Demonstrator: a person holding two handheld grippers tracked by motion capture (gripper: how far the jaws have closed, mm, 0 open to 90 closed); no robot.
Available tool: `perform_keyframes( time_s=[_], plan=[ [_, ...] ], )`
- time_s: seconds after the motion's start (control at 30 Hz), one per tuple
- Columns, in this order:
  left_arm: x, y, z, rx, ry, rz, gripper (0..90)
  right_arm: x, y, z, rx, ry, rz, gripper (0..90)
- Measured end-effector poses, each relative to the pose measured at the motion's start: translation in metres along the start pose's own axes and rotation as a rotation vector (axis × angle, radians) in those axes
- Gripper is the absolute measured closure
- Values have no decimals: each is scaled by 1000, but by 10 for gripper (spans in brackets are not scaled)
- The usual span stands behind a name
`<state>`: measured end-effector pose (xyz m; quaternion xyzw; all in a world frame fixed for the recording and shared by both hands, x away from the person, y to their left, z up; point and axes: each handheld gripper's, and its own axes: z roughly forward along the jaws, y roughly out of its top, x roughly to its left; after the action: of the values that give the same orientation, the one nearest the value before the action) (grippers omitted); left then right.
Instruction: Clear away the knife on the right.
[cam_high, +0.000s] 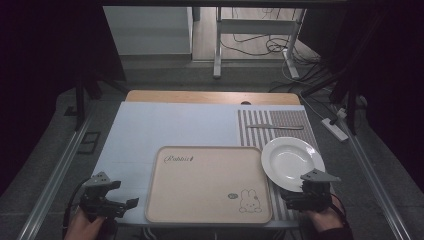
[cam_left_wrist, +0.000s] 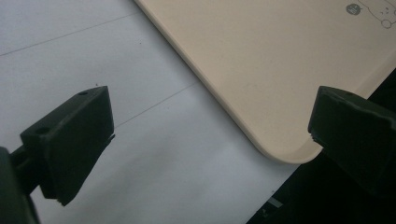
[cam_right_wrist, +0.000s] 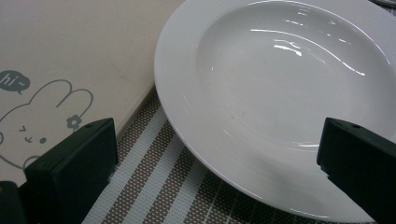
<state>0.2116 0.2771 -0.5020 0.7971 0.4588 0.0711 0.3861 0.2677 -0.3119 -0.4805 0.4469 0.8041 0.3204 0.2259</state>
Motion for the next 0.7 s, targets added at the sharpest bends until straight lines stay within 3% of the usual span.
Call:
perform_keyframes(
  time_s=[0.23, 0.47, 0.7],
  plan=[
    [0, 0, 0, 1, 2, -1, 14, 0, 2, -2, -16, 20, 8, 0],
    [0, 0, 0, 2, 5, -1, 14, 3, 10, -3, -40, 21, -17, 0],
    [0, 0, 0, 3, 6, -2, 14, 1, 15, 0, -48, 65, -1, 0]
  ],
)
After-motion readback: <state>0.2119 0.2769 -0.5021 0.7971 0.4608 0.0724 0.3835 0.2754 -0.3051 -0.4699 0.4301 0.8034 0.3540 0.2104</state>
